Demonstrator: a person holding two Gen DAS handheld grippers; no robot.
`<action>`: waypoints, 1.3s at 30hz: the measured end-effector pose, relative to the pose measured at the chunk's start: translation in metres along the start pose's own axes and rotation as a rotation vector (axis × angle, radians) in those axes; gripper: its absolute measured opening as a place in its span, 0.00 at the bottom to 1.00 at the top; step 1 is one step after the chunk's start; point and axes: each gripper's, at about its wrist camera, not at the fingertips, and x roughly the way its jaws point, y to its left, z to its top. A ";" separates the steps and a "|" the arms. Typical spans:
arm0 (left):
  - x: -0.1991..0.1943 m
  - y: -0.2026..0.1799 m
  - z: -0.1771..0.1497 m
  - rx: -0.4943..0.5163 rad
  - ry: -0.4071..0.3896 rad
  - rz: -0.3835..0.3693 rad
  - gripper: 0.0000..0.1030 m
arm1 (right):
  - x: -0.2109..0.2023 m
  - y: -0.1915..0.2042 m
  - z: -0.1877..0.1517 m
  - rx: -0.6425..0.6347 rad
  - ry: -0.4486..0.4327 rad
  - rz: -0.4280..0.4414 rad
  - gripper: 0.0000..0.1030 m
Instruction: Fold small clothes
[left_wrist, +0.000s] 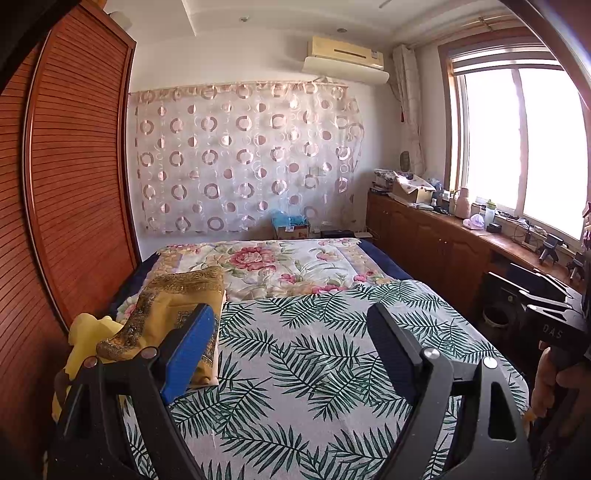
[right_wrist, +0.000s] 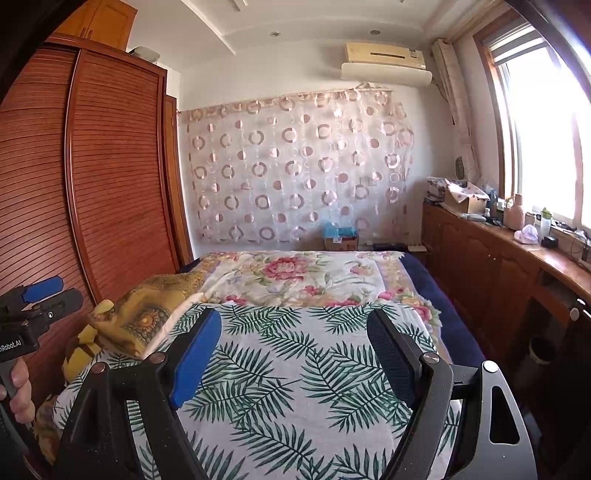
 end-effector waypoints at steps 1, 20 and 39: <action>0.000 0.000 0.000 0.000 0.001 0.001 0.83 | 0.000 0.000 0.000 0.001 0.000 0.001 0.80; -0.001 0.005 -0.001 -0.002 0.011 0.012 0.83 | 0.001 -0.004 -0.003 -0.006 0.001 0.005 0.80; 0.000 0.005 -0.001 -0.002 0.010 0.011 0.83 | 0.002 -0.007 -0.004 -0.006 0.000 0.007 0.80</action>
